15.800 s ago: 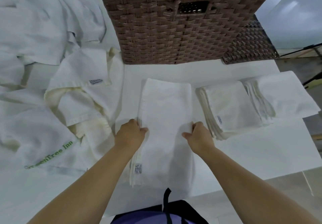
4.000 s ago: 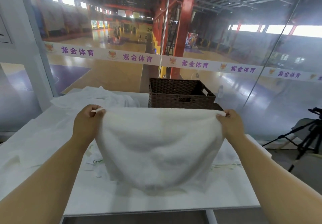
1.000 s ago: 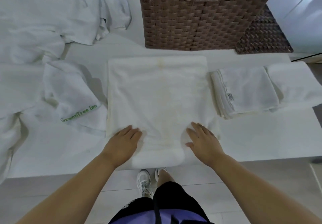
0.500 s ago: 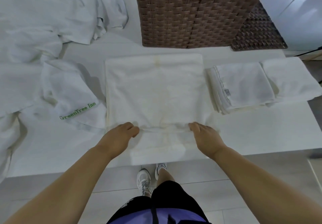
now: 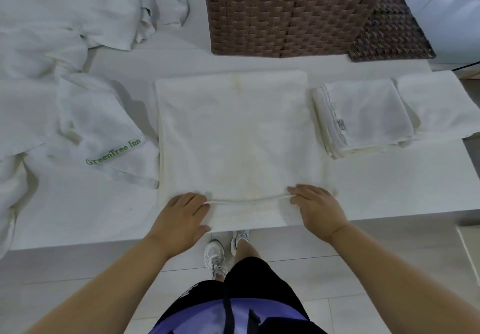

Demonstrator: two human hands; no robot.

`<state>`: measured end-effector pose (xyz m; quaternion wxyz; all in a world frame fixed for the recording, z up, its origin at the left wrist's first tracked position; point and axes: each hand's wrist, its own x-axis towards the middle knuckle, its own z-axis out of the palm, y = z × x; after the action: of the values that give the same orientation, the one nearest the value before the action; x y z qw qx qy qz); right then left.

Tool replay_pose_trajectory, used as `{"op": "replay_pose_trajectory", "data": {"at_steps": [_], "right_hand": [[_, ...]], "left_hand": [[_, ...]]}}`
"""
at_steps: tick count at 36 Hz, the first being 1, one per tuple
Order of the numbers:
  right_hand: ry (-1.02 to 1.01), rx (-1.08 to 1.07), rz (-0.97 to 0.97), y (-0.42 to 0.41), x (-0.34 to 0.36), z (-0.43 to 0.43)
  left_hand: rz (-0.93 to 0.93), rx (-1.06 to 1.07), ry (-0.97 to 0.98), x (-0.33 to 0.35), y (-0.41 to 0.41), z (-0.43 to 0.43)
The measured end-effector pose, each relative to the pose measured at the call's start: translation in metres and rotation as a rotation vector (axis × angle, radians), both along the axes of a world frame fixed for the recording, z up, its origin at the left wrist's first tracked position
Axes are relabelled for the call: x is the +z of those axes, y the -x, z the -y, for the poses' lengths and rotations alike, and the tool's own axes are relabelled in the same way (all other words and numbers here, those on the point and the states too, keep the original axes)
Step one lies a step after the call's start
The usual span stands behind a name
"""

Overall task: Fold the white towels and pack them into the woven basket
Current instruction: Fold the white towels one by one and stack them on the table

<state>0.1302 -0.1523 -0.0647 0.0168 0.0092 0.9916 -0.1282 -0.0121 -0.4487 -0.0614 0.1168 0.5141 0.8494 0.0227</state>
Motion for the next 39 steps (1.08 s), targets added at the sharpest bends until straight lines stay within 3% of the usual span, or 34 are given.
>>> {"op": "replay_pose_trajectory", "data": {"at_steps": [13,24,32,39], "right_hand": [[-0.06,-0.086,0.279,-0.004,-0.002,0.013],[-0.108,-0.103,0.264,-0.002,-0.007,0.018],[-0.035,-0.185,0.175,0.003,-0.006,0.008],[0.0,-0.243,0.223,0.009,0.003,-0.003]], "left_hand": [[-0.053,-0.012,-0.081,0.001,-0.002,-0.009],[-0.018,0.21,-0.051,0.009,0.005,-0.022],[-0.027,0.063,0.045,0.011,0.015,-0.014],[0.097,0.069,-0.046,0.011,0.015,-0.003]]}}
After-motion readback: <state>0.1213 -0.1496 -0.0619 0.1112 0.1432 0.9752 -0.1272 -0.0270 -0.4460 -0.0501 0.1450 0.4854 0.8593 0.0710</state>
